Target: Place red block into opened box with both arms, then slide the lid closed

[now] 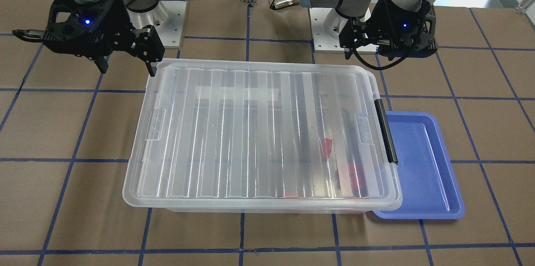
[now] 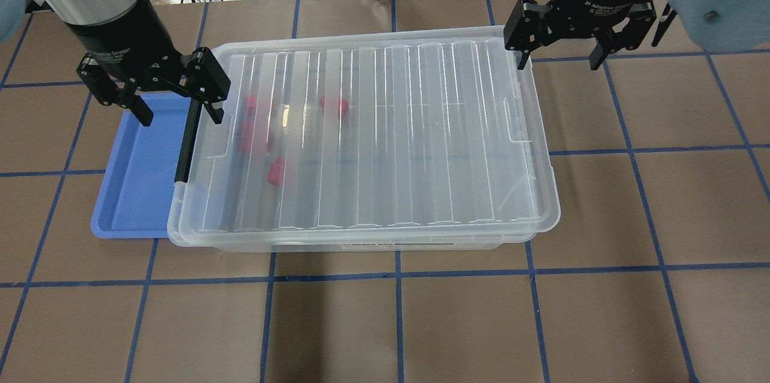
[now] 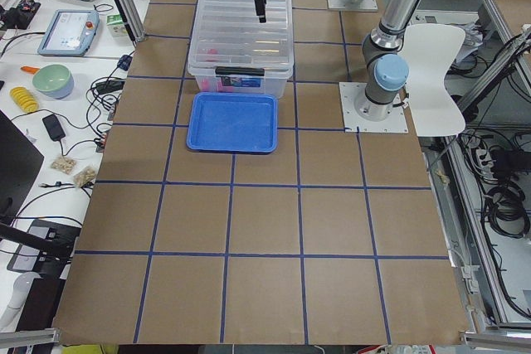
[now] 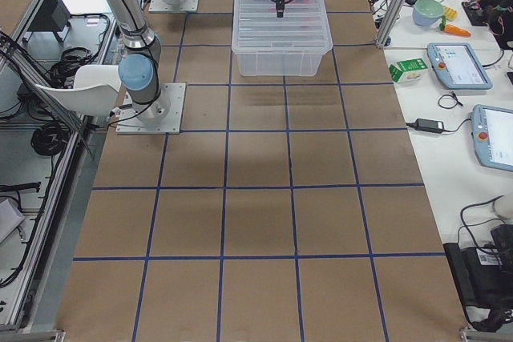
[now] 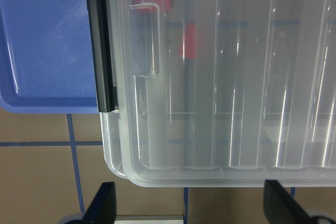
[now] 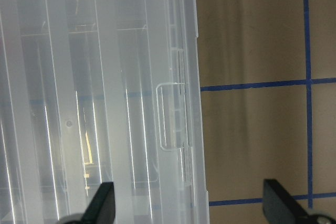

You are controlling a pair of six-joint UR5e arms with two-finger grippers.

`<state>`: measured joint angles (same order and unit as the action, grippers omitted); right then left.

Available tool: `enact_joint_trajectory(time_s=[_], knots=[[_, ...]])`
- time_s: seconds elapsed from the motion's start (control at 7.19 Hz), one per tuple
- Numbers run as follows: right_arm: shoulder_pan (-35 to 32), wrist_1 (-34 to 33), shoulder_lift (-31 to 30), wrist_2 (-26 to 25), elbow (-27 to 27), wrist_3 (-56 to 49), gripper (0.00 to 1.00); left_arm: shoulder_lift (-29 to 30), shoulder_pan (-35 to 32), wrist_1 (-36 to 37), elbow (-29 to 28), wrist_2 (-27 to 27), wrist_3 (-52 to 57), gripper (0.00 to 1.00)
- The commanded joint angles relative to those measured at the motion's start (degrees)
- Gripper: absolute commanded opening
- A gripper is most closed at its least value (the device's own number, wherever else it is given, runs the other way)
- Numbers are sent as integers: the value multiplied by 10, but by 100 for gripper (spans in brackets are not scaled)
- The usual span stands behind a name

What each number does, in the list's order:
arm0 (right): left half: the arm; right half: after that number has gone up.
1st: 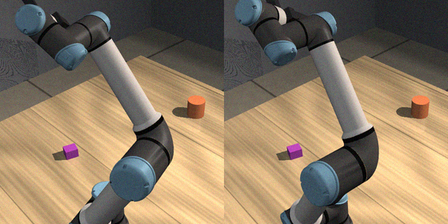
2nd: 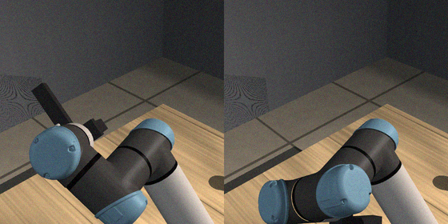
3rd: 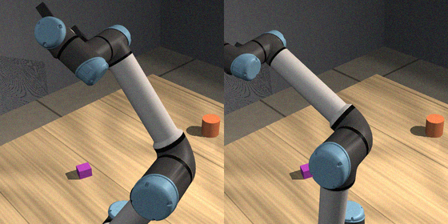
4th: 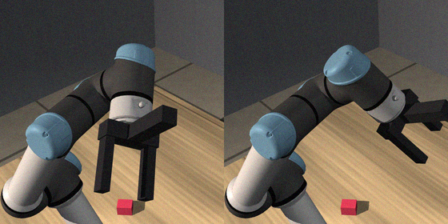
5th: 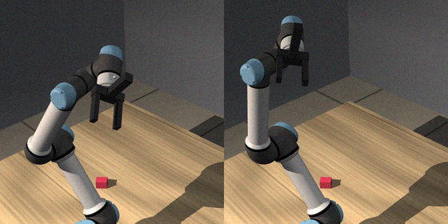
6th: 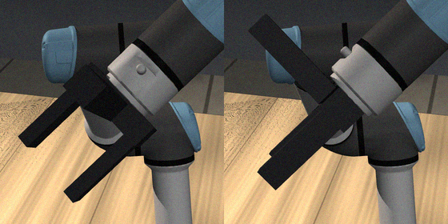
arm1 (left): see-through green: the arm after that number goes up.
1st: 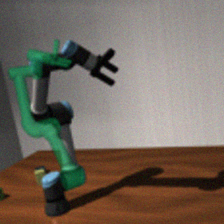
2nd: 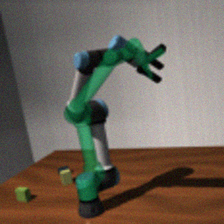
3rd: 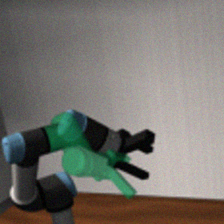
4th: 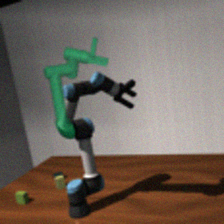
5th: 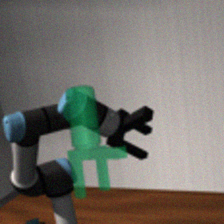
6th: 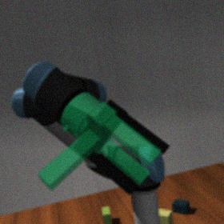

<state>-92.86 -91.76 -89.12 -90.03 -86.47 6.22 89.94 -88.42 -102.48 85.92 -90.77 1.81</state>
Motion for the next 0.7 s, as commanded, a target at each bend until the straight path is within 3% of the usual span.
enact_joint_trajectory(time_s=[0.0,0.56], knots=[[0,-4,1,5,-1,-2,100,-1,0,0,-1,-1,-1,100],[0,-4,1,1,1,-1,100,-1,0,11,-1,-2,-1,100]])
